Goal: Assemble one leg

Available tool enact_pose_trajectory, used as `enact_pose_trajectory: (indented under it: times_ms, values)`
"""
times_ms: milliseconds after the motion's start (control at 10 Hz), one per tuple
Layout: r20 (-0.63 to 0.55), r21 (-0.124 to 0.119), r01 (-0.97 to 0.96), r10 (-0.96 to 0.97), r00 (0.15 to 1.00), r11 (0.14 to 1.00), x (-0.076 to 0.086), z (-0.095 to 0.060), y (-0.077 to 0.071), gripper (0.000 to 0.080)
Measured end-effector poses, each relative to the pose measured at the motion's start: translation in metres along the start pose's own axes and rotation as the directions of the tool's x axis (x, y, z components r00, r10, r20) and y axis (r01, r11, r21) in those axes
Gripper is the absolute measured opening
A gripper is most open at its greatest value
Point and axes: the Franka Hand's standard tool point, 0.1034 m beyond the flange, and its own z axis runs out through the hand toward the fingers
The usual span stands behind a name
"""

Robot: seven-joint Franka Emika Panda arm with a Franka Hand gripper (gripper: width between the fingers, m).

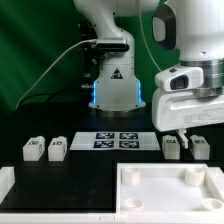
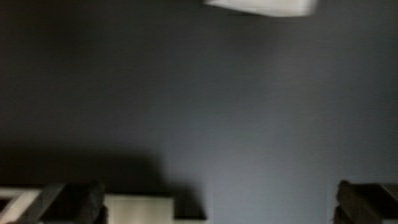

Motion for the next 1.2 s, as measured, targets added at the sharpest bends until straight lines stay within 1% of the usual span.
enact_pose_trajectory:
  times_ms: [100, 200, 300, 400, 500, 600, 700, 800, 900, 1000, 1100, 1200]
  values:
    - [0.003, 0.0, -0.012, 0.012, 1.0, 1.0, -0.001, 0.003, 0.005, 0.0649]
    - [0.028, -0.003, -0.009, 0.009, 1.0, 1.0, -0.002, 0.002, 0.005, 0.0649]
    - [0.024, -0.003, -0.008, 0.008, 1.0, 1.0, -0.001, 0.002, 0.004, 0.0649]
    - [0.108, -0.015, -0.027, 0.029, 0.994, 1.0, -0.011, 0.004, 0.004, 0.0649]
    - [0.249, -0.038, -0.045, 0.054, 0.967, 0.998, -0.021, 0.003, 0.0, 0.0649]
    - [0.351, -0.054, -0.049, 0.065, 0.934, 0.997, -0.024, 0.003, -0.004, 0.0649]
    - [0.458, -0.067, -0.066, 0.089, 0.885, 0.996, -0.032, 0.002, -0.007, 0.0649]
    - [0.565, -0.078, -0.062, 0.096, 0.82, 0.995, -0.036, 0.0, -0.009, 0.0649]
    - [0.61, -0.077, -0.059, 0.094, 0.787, 0.995, -0.033, 0.003, -0.01, 0.0649]
    - [0.664, -0.082, -0.056, 0.096, 0.741, 0.995, -0.036, 0.003, -0.008, 0.0649]
    - [0.743, -0.09, -0.047, 0.099, 0.661, 0.995, -0.044, 0.001, -0.006, 0.0649]
    - [0.796, -0.089, -0.043, 0.097, 0.597, 0.995, -0.042, 0.005, -0.006, 0.0649]
